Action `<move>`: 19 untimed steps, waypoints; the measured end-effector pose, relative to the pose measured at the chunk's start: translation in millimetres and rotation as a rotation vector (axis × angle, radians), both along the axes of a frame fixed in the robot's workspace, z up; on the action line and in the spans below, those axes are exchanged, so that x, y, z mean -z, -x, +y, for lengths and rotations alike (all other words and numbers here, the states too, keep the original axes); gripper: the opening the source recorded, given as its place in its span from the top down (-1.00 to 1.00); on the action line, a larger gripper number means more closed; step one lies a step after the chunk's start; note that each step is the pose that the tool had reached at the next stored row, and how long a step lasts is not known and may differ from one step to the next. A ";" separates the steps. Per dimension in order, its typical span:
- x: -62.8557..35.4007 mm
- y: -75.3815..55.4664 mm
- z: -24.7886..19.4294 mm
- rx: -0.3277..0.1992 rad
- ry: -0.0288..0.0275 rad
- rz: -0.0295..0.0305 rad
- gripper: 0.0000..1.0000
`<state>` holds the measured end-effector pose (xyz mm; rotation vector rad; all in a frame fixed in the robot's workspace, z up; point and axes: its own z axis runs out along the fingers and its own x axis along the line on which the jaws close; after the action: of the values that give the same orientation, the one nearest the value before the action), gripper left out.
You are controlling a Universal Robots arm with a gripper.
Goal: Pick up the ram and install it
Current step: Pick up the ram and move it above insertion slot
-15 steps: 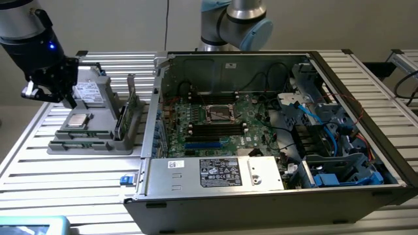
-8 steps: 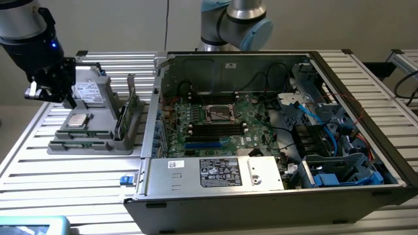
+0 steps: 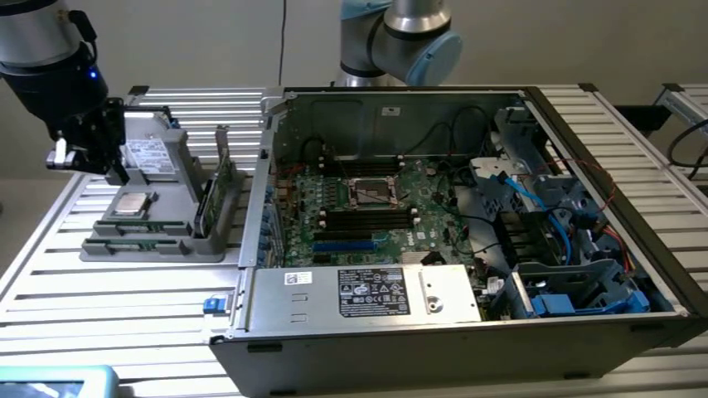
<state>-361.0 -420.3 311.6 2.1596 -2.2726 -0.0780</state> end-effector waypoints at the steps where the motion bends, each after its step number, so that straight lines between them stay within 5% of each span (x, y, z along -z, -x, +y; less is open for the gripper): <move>1: 0.0 0.0 0.0 -0.010 0.0002 -0.0001 0.79; 11: 0.0 0.0 0.0 -0.042 0.0003 -0.0003 0.79; 15: 0.2 0.0 -0.1 -0.042 0.0003 -0.0003 0.40; 19: 4.7 1.8 -1.0 -0.042 0.0006 -0.0027 0.27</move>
<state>-362.8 -421.3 307.0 2.2076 -2.2268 -0.0743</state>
